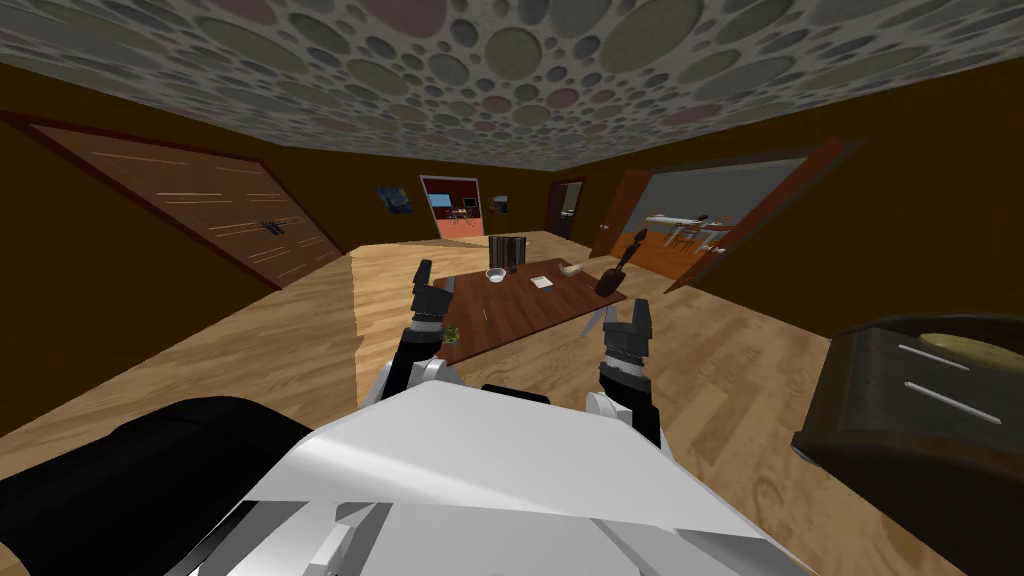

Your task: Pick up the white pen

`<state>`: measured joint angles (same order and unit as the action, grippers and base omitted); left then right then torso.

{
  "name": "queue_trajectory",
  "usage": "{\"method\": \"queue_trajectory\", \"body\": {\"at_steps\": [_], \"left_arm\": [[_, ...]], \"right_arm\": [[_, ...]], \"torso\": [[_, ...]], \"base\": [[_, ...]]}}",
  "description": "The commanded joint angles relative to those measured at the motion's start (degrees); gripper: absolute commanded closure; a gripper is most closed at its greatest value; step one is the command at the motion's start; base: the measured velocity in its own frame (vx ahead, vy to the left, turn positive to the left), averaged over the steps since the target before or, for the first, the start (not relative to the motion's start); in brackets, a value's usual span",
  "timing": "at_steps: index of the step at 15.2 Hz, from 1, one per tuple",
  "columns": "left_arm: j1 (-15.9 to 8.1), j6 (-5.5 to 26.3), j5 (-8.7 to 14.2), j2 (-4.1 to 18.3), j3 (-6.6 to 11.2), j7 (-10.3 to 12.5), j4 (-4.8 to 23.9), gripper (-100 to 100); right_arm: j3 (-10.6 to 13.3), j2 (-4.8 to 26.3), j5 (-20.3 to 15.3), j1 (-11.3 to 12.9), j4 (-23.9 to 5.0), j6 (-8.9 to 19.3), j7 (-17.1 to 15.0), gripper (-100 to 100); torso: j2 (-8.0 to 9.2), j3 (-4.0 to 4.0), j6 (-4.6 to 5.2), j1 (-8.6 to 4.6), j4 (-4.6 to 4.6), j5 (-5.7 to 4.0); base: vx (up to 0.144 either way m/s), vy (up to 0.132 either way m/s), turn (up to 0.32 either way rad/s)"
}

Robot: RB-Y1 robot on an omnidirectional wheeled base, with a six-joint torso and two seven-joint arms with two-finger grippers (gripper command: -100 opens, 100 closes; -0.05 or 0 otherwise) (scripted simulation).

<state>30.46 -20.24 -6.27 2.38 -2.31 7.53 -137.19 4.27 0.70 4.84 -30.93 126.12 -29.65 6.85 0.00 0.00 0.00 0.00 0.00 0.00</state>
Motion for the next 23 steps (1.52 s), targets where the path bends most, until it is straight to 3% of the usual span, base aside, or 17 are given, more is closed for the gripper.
{"method": "queue_trajectory", "body": {"at_steps": [1, 8, 11, 14, 16, 19, 20, 21, 23], "left_arm": [[-0.1, 1.6, 0.2, 1.9, 0.65, -1.1, 0.6, -100], [-0.7, 8.5, 1.3, 4.8, 3.52, -5.9, 3.5, -100], [-0.9, 11.0, 1.6, 5.1, 4.28, -7.3, 4.5, -100], [-1.4, 14.7, 2.3, 5.6, 5.92, -10.3, 6.6, -100], [-1.4, 15.7, 2.3, 5.6, 5.92, -10.3, 6.6, -100], [-2.2, 20.0, 3.2, 6.0, 7.63, -13.6, 9.2, -100], [-2.2, 20.8, 3.2, 6.0, 7.63, -13.6, 9.2, -100], [-2.7, 22.4, 3.8, 6.1, 8.49, -15.4, 10.7, -100], [-2.7, 23.6, 3.8, 6.1, 8.49, -15.4, 10.7, -100]], "right_arm": [[0.0, 0.0, 0.0, 0.0, 0.0, 0.0, 0.0, 0], [0.0, 0.0, 0.0, 0.0, 0.0, 0.0, 0.0, 0], [0.0, 0.0, 0.0, 0.0, 0.0, 0.0, 0.0, 0], [0.0, 0.0, 0.0, 0.0, 0.0, 0.0, 0.0, 0], [0.0, 0.0, 0.0, 0.0, 0.0, 0.0, 0.0, 0], [0.0, 0.0, 0.0, 0.0, 0.0, 0.0, 0.0, 0], [0.0, 0.0, 0.0, 0.0, 0.0, 0.0, 0.0, 0], [0.0, 0.0, 0.0, 0.0, 0.0, 0.0, 0.0, 0], [0.0, 0.0, 0.0, 0.0, 0.0, 0.0, 0.0, 0]], "torso": [[0.0, 0.0, 0.0, 0.0, 0.0, 0.0], [-0.04, -0.03, 0.01, -0.37, -0.01, -0.08], [-0.02, -0.01, 0.02, -0.32, -0.01, -0.07], [-0.04, -0.02, 0.01, -0.25, -0.01, -0.06], [-0.03, -0.02, 0.01, -0.27, -0.01, -0.06], [-0.04, -0.02, 0.01, -0.21, -0.01, -0.04], [-0.04, -0.03, 0.02, -0.22, -0.01, -0.04], [-0.03, -0.02, 0.01, -0.23, -0.01, -0.05], [-0.03, -0.02, 0.02, -0.24, -0.01, -0.05]], "base": [[0.003, -0.024, -0.035], [0.004, -0.08, -0.052], [0.002, -0.069, -0.053], [0.01, -0.06, -0.073], [0.007, -0.053, -0.044], [0.008, -0.051, -0.079], [0.008, -0.056, -0.103], [0.005, -0.062, -0.109], [0.01, -0.047, -0.06]]}}
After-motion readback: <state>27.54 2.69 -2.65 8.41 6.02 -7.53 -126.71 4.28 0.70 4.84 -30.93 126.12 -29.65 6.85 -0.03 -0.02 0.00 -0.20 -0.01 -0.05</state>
